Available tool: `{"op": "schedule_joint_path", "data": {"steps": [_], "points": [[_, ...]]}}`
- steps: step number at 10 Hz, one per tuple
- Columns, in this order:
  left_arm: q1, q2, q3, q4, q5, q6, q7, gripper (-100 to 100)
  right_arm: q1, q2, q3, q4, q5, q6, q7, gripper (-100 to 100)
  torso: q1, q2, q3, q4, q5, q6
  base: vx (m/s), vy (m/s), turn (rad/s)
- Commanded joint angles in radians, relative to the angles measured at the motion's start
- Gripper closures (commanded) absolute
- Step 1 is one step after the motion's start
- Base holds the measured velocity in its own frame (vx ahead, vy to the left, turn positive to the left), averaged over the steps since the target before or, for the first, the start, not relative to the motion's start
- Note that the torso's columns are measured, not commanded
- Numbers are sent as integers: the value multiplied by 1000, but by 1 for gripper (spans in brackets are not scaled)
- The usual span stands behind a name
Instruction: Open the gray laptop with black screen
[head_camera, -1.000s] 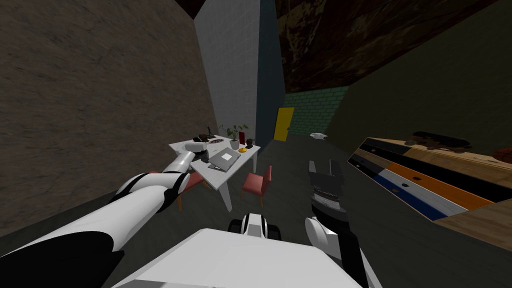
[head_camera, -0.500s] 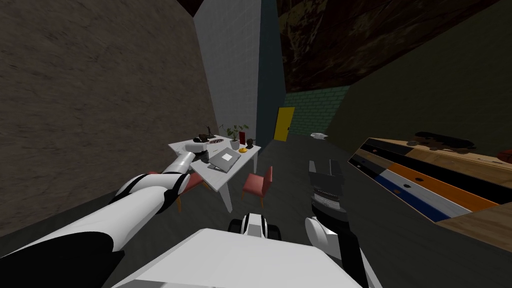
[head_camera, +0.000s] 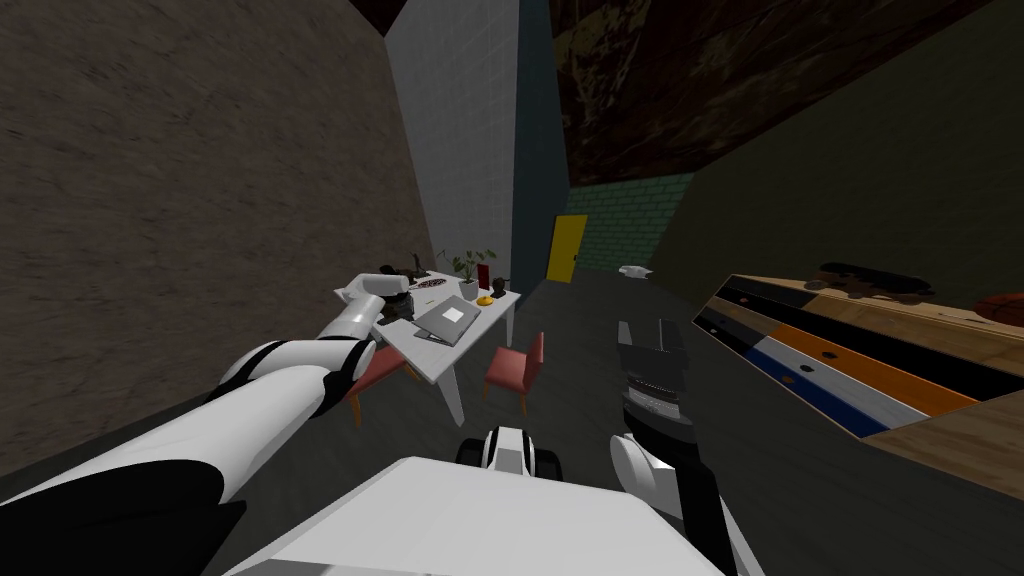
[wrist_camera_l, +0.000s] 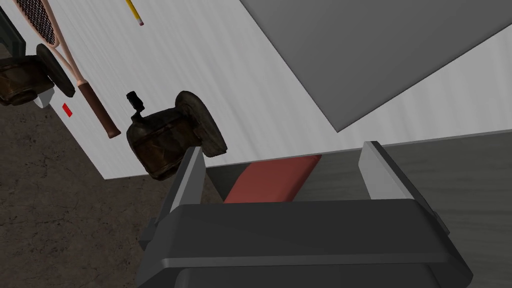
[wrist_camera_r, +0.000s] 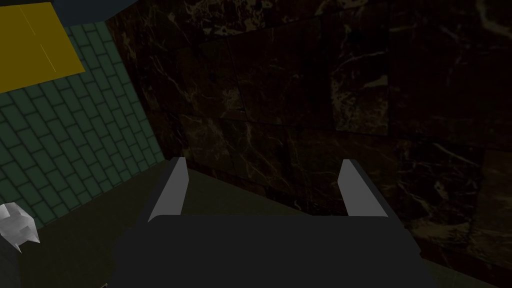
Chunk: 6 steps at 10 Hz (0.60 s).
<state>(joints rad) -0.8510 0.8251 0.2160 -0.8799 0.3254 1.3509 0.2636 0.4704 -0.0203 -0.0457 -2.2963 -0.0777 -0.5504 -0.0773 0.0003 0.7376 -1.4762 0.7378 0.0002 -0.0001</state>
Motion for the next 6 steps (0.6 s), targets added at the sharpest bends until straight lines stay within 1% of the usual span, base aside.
{"op": "schedule_joint_path", "data": {"steps": [1,6], "points": [[0,1,0,-3,1,5,0,0,0,0,0,0,0,0,0,0,0,0,0,0,0,0,0,0,0],[0,1,0,-2,0,4,0,0,0,0,0,0,0,0,0,0,0,0,0,0,0,0,0,0,0]]}}
